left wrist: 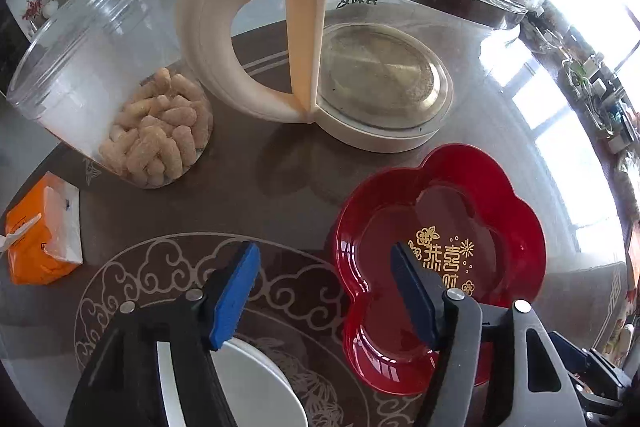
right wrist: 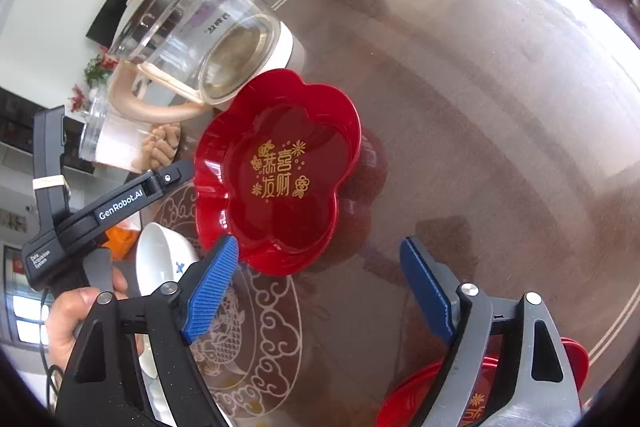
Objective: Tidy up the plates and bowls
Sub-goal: 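Lower the right gripper onto the red plate rim and close it, then carry the red plate onto the stacked red plates and open the right gripper, then withdraw the right gripper from the red plate stack, then move the right gripper to the rim of the white scalloped bowl, then close the right gripper on the scalloped bowl rim and lift, then carry the scalloped bowl beside the red plates and open the right gripper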
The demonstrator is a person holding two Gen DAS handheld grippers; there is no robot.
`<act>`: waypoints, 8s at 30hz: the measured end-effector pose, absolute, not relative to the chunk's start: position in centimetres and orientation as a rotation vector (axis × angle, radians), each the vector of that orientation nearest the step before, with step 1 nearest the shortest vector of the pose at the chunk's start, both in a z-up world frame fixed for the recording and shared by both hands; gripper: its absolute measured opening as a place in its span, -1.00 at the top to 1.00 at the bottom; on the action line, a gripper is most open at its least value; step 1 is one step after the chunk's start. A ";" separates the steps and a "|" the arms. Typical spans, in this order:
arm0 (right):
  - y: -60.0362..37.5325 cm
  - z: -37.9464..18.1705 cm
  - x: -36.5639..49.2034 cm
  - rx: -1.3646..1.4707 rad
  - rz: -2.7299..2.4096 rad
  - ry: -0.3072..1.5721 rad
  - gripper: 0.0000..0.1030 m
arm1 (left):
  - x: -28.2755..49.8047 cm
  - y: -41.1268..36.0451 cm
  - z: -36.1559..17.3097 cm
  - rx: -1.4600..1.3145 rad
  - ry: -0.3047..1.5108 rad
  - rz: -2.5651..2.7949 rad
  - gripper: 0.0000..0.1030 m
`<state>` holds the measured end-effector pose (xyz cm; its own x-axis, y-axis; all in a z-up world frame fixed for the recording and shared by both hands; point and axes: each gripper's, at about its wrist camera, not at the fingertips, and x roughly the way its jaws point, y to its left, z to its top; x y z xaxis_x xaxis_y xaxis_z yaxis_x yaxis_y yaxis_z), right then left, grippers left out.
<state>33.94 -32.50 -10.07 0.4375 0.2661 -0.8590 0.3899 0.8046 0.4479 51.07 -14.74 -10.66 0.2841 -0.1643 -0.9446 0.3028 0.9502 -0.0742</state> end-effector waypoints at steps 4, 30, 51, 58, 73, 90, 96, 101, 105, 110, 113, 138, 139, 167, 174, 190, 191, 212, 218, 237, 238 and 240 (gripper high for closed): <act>-32.2 -12.3 35.2 0.693 -0.082 1.190 0.23 | 52.1 -14.9 -11.9 0.094 1.255 -0.312 0.25; -33.9 0.1 16.5 0.623 0.095 1.049 0.69 | 28.1 -11.4 4.7 0.035 0.991 -0.647 0.74; -40.3 -7.3 10.0 0.515 -0.113 1.109 0.69 | 18.4 -17.6 -6.4 -0.015 1.093 -0.655 0.73; -40.2 -7.8 10.2 0.446 -0.158 1.091 0.72 | 17.6 -18.2 -8.1 0.016 1.111 -0.651 0.73; -41.1 -6.9 9.4 0.438 -0.218 0.961 0.30 | 16.5 -17.2 -8.3 0.104 1.049 -0.553 0.70; -30.8 4.2 -6.2 0.282 -0.386 0.203 -0.58 | 8.4 -11.6 -1.5 -0.067 0.668 -0.391 -0.81; -28.3 3.6 -8.3 0.253 -0.423 0.109 -0.59 | 5.3 -10.5 0.3 0.027 0.555 -0.316 -0.99; -27.8 1.0 -7.3 0.304 -0.388 0.194 -0.59 | 4.2 -9.2 0.8 0.089 0.502 -0.167 -1.00; -26.4 -0.5 -6.8 0.273 -0.345 0.242 -0.59 | 4.6 -8.8 0.2 0.116 0.533 -0.121 -1.00; -25.3 -0.8 -6.4 0.218 -0.324 0.260 -0.59 | 5.2 -8.4 -0.8 0.126 0.599 -0.099 -1.00; -25.0 -1.4 -6.1 0.206 -0.311 0.290 -0.59 | 5.6 -8.3 -1.2 0.136 0.627 -0.107 -1.00; -22.9 -4.3 -4.1 0.133 -0.245 0.445 -0.59 | 6.7 -5.9 -2.7 0.077 0.732 -0.102 -0.99; -22.9 -4.3 -4.0 0.130 -0.243 0.448 -0.59 | 6.8 -5.8 -2.8 0.073 0.739 -0.107 -0.99; -21.5 -4.9 -1.3 0.063 -0.248 0.640 -0.59 | 7.0 -5.0 -2.7 0.161 0.793 -0.077 -0.99; -20.1 -4.6 -1.2 0.023 -0.229 0.642 -0.59 | 7.2 -4.1 -2.5 0.163 0.798 -0.059 -0.99; -19.4 -4.9 -0.4 0.024 -0.174 0.691 -0.59 | 8.6 1.3 -1.4 0.062 0.810 -0.071 -0.99; -19.3 -5.0 0.0 0.031 -0.148 0.706 -0.59 | 9.0 3.4 -1.1 0.031 0.802 -0.048 -0.99; -8.8 -11.5 19.2 0.330 0.323 1.216 -0.34 | 18.3 17.3 -12.0 -0.161 1.118 -0.051 -0.10; -7.1 -13.3 20.2 0.282 0.336 1.270 0.40 | 18.6 17.1 -13.6 -0.206 1.151 -0.106 0.80; -13.5 -11.6 14.4 0.258 0.316 1.216 0.72 | 14.0 9.2 -12.0 -0.200 1.104 -0.272 0.78; -14.5 -11.5 13.9 0.257 0.301 1.214 0.72 | 13.8 8.3 -12.1 -0.197 1.105 -0.283 0.78; -16.3 -11.5 13.4 0.269 0.272 1.215 0.72 | 13.9 6.9 -12.5 -0.198 1.115 -0.304 0.78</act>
<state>13.41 -16.32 -11.54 0.3242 0.3464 -0.8803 -0.0615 0.9363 0.3458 13.87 6.94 -12.47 0.4056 -0.3375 -0.8495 0.1405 0.9413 -0.3068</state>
